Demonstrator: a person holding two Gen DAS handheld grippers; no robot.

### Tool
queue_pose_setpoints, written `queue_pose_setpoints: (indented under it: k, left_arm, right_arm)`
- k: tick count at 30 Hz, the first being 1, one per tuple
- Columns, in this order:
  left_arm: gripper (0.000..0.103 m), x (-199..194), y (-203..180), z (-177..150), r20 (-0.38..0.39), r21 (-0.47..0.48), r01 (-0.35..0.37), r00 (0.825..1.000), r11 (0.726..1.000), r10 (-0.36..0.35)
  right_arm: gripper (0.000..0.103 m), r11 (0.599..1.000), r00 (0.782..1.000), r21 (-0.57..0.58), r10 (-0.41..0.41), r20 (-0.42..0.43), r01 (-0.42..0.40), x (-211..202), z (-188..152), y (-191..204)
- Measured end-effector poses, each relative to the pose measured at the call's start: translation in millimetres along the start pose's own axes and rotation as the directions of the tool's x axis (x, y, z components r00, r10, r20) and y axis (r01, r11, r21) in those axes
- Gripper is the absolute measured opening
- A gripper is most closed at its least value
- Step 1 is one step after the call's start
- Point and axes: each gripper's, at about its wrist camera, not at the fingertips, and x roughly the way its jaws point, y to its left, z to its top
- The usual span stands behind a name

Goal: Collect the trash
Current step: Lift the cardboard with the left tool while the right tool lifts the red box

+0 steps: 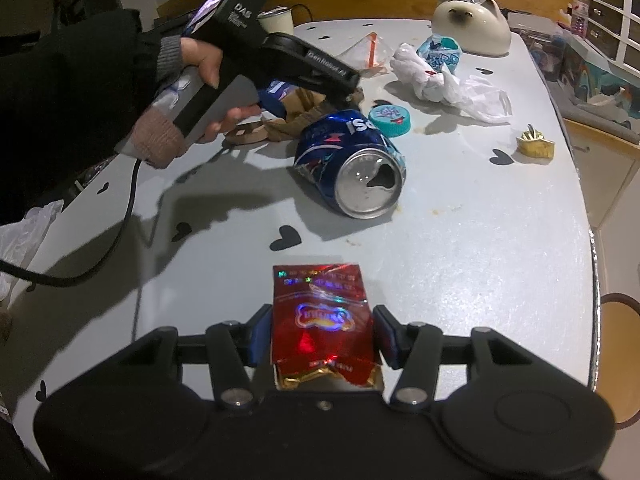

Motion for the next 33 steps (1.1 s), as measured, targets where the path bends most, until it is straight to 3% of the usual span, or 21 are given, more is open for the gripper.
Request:
queue_pose_setpoints:
  k: [5,15,28,33]
  left_arm:
    - [0.062,-10.9,3.3,0.8,0.027,0.003,-0.013,1.000,1.000,0.013]
    - [0.050,-49.8,4.6,-9.7,0.088,0.000,-0.018,0.996,1.000,0.018]
    - [0.044,-120.5,-8.3,-35.2,0.197,0.027,-0.022,0.980,0.999,0.017]
    - [0.044,-124.1,-11.2,-40.6,0.203,0.053,-0.034,0.979,0.998,0.023]
  right_arm:
    - [0.054,1.000,1.000,0.009,-0.005,0.006,0.005,-1.2,1.4,0.8]
    - [0.053,0.999,0.997,0.024,-0.036,0.070,0.034,-23.4,10.9,2.0]
    - [0.053,0.998,0.989,0.018,-0.061,0.133,0.059,-52.7,17.4,11.1]
    - [0.053,0.998,0.986,0.019,-0.067,0.155,0.064,-63.8,20.0,12.8]
